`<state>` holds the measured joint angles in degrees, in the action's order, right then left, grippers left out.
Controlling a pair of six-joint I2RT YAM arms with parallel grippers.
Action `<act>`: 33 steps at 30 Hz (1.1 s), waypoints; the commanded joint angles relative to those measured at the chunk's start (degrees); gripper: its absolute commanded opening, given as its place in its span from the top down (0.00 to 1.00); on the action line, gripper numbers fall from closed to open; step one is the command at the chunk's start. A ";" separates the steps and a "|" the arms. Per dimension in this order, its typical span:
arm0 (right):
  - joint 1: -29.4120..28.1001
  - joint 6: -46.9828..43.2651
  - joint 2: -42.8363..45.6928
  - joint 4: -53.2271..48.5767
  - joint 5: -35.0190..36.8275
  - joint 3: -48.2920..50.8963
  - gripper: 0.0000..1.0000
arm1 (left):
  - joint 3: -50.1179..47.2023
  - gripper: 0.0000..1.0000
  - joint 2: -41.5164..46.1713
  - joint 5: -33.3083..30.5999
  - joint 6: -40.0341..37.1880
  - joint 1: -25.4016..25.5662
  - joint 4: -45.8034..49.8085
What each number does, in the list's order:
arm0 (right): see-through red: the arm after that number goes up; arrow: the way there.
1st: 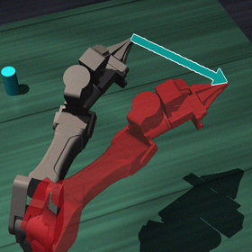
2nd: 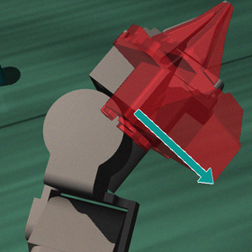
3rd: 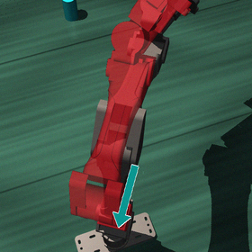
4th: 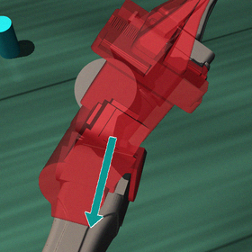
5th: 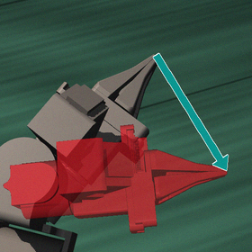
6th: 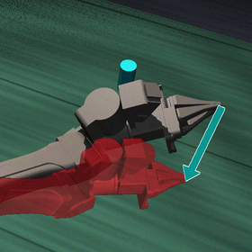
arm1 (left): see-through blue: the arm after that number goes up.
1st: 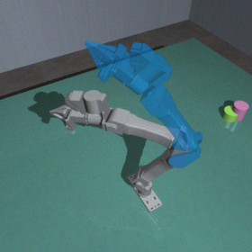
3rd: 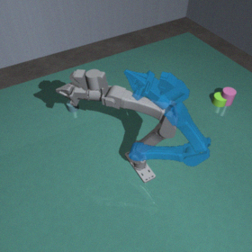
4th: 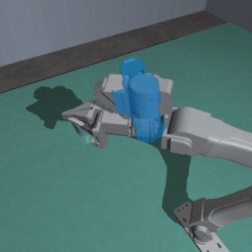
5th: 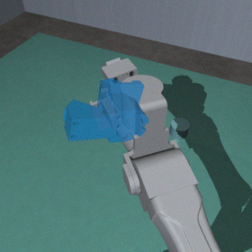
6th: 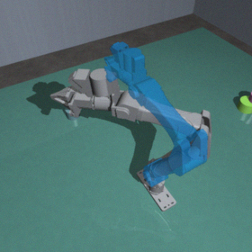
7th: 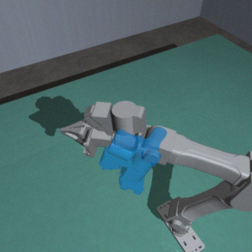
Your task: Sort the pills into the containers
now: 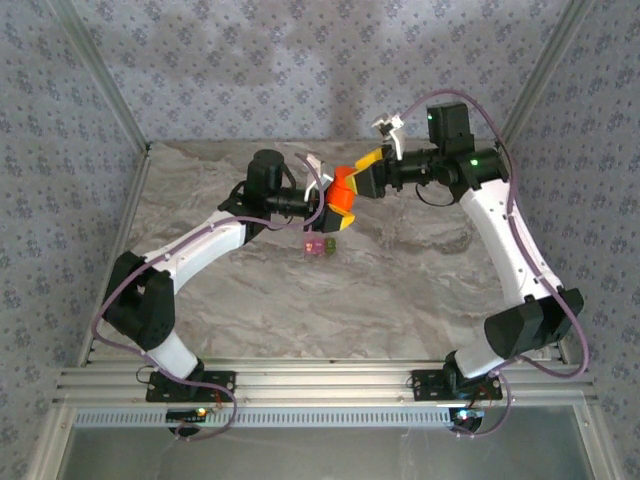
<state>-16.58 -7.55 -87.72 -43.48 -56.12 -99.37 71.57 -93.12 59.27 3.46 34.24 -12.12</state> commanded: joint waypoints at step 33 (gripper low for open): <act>-11.42 23.02 -0.60 19.80 27.00 13.27 0.54 | -5.55 1.00 -0.50 -24.70 6.07 3.72 -22.85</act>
<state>-25.15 11.88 -86.26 -22.98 -29.43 -86.00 63.24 -94.24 35.90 8.99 35.27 -22.87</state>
